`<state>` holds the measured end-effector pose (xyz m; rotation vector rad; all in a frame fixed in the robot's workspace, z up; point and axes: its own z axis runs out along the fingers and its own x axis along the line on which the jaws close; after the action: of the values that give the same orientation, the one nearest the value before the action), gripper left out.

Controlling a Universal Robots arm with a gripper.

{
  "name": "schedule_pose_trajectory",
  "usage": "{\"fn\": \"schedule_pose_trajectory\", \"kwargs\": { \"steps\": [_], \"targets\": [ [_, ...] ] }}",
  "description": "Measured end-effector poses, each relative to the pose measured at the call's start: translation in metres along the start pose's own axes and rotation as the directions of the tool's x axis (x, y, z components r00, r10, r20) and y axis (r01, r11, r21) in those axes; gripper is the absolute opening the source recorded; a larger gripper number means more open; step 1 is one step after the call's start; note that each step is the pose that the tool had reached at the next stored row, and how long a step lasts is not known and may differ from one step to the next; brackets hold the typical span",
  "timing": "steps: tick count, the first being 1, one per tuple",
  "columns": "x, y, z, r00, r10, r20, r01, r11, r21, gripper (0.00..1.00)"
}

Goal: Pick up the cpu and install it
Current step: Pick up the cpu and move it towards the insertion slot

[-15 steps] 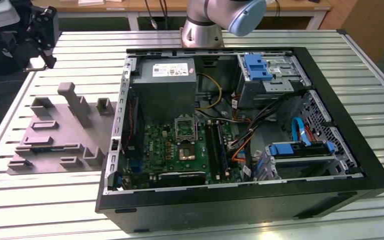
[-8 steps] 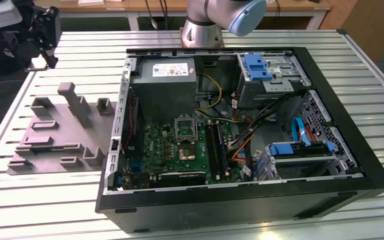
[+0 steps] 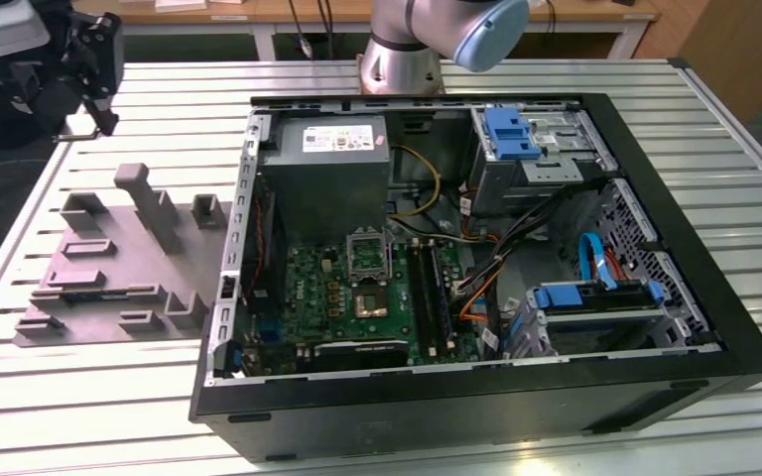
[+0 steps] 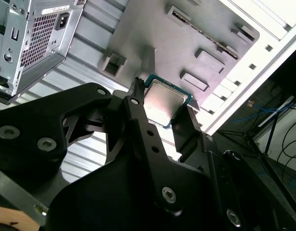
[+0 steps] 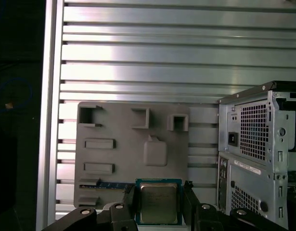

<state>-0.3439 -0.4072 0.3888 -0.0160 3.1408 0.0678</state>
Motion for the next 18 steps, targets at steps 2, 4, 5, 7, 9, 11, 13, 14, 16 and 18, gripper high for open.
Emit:
{"fn": "schedule_pose_trajectory", "kwargs": {
  "steps": [2, 4, 5, 7, 9, 11, 13, 14, 16, 18],
  "targets": [
    [-0.0008, 0.0000, 0.0000, 1.0000, 0.000, 0.0000, 0.000, 1.0000, 0.0000, 0.47],
    [-0.0015, 0.0000, 0.0000, 1.0000, 0.000, 0.0000, 0.000, 1.0000, 0.0000, 0.47],
    [-0.0019, 0.0000, 0.0000, 1.0000, 0.000, 0.0001, 0.000, 1.0000, 0.0000, 0.47],
    [-0.0027, 0.0000, 0.0000, 1.0000, 0.000, 0.0000, 0.000, 1.0000, 0.0000, 0.47],
    [-0.0034, 0.0000, 0.0000, 1.0000, 0.000, 0.0000, 0.000, 1.0000, 0.0000, 0.47],
    [-0.0041, -0.0001, 0.0000, 1.0000, 0.000, 0.0000, 0.000, 1.0000, 0.0000, 0.47],
    [-0.0049, -0.0001, 0.0000, 1.0000, 0.000, 0.0000, 0.000, 1.0000, 0.0000, 0.47],
    [-0.0053, -0.0001, -0.0001, 1.0000, 0.000, -0.0001, 0.000, 1.0000, 0.0001, 0.47],
    [-0.0060, -0.0001, 0.0000, 1.0000, 0.000, 0.0000, 0.000, 1.0000, 0.0001, 0.47],
    [-0.0068, -0.0001, 0.0000, 1.0000, 0.000, 0.0000, 0.000, 1.0000, 0.0000, 0.47]
  ]
}}
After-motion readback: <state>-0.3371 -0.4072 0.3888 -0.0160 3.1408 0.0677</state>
